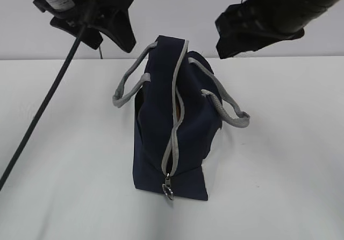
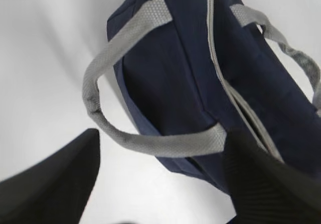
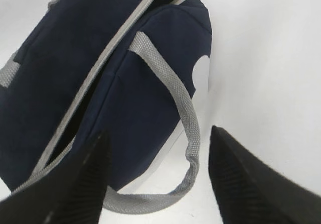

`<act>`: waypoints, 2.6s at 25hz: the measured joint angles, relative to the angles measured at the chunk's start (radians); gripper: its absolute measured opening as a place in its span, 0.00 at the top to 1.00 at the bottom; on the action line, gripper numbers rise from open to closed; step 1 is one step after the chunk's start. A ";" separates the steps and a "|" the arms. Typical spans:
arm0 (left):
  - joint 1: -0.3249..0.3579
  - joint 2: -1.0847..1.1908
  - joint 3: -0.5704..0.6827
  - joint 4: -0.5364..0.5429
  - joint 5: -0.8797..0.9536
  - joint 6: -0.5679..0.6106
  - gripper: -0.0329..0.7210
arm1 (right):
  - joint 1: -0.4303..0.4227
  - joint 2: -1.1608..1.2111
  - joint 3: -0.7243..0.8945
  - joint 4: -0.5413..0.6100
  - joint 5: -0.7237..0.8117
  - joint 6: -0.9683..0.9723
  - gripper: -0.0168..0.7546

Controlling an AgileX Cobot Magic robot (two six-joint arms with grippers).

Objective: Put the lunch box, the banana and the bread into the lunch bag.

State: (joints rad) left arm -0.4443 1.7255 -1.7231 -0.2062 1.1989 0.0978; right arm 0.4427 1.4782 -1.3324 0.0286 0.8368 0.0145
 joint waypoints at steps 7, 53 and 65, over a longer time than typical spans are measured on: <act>0.000 -0.188 0.272 0.008 -0.108 0.000 0.28 | 0.000 -0.194 0.317 0.136 -0.190 -0.136 0.38; -0.001 -0.460 0.668 -0.007 -0.386 0.131 0.46 | 0.000 0.253 0.793 1.783 -0.045 -2.306 0.38; -0.001 -0.460 0.668 -0.007 -0.384 0.131 0.47 | 0.000 0.255 0.724 1.783 -0.107 -2.312 0.49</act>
State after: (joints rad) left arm -0.4453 1.2660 -1.0551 -0.2133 0.8150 0.2285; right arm 0.4427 1.7335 -0.6087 1.8119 0.7296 -2.2970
